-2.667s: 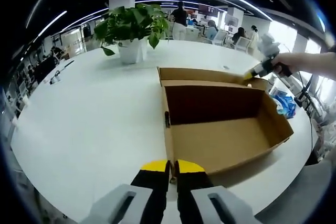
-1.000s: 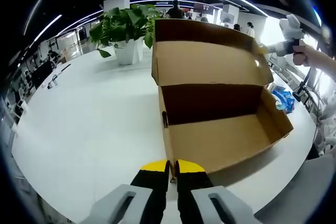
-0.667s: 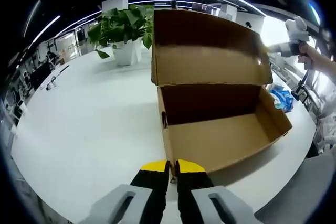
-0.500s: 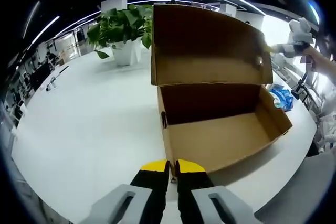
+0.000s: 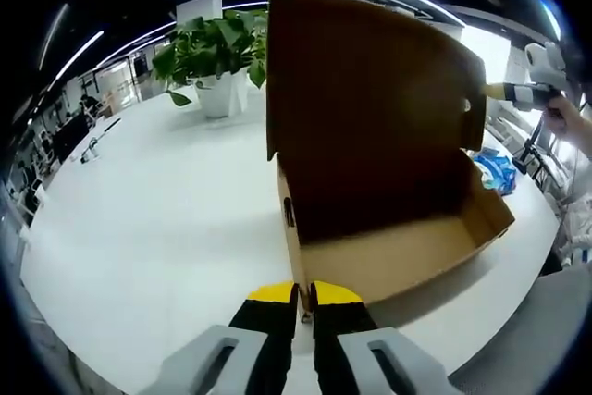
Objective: Operate the shoe box by opening the lid, removing the specified soft item, and placing it in the target area until the item is outside and the box remains undamaged.
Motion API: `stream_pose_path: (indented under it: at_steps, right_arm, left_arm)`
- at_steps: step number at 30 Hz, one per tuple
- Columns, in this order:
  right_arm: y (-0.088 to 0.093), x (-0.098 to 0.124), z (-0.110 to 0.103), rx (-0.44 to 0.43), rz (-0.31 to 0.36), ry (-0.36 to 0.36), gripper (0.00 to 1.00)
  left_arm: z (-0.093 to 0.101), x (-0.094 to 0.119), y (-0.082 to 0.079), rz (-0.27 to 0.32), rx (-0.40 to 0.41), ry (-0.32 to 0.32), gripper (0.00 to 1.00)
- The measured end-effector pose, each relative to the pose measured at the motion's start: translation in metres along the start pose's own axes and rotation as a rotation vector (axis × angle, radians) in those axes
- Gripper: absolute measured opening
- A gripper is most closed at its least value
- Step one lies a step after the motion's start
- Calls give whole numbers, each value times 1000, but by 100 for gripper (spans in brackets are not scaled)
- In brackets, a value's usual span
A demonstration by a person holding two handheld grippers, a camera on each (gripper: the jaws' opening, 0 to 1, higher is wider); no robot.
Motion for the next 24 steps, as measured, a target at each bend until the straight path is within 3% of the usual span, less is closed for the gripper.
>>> stream_pose_path:
  at_steps: [6,12,24]
  right_arm:
    - [6,11,-9,50,22,19,0]
    - [13,21,-15,-29,29,6,1]
    - [30,35,-33,-32,39,-17,3]
  left_arm:
    - [0,0,0,3,-4,-2,5]
    - [1,0,-1,3,-20,4,6]
    - [0,3,1,2,-58,16,7]
Point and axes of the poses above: the point that each gripper's makers call its tool centre point, and the gripper's own axes: x roughly backward along the fingers, z roughly to its right, y roughly out of its underside, the point moved 1 cm from there along x, roughly backward along the fingers, and after that the axes turned 4 degrees about y, right-handed, at the moved point
